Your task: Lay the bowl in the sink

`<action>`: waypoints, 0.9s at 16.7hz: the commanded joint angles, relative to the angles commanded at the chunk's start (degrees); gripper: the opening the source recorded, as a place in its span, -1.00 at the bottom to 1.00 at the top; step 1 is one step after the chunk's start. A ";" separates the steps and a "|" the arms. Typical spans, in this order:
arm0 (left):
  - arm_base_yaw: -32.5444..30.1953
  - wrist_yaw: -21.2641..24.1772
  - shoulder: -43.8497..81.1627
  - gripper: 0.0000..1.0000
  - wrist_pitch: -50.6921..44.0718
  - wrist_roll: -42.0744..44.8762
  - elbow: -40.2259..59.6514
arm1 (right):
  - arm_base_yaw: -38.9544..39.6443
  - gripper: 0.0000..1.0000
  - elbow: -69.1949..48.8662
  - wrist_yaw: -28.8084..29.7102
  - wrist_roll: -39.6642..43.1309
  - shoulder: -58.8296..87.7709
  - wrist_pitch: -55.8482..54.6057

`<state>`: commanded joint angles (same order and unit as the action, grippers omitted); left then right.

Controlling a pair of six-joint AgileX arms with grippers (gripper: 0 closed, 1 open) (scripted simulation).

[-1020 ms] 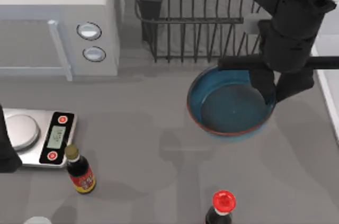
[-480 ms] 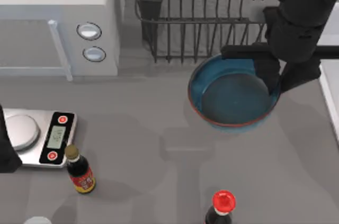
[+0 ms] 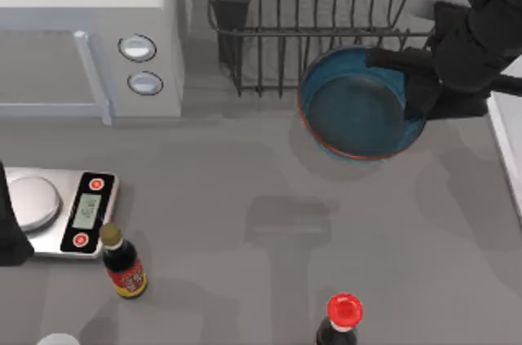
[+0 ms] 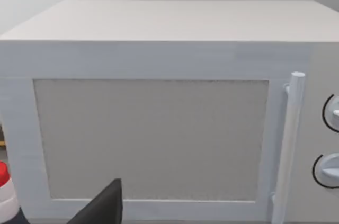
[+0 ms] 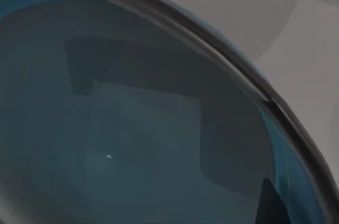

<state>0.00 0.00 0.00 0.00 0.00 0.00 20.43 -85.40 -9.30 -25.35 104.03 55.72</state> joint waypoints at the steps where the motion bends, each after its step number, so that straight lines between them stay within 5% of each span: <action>1: 0.00 0.00 0.00 1.00 0.00 0.00 0.00 | -1.89 -1.00 3.09 -1.55 1.02 -0.63 -5.76; 15: 0.00 0.00 0.00 1.00 0.00 0.00 0.00 | -38.35 -1.00 45.01 -17.41 19.46 -12.08 -88.68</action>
<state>0.00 0.00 0.00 0.00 0.00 0.00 -17.92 -40.39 -26.70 -5.89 91.95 -32.96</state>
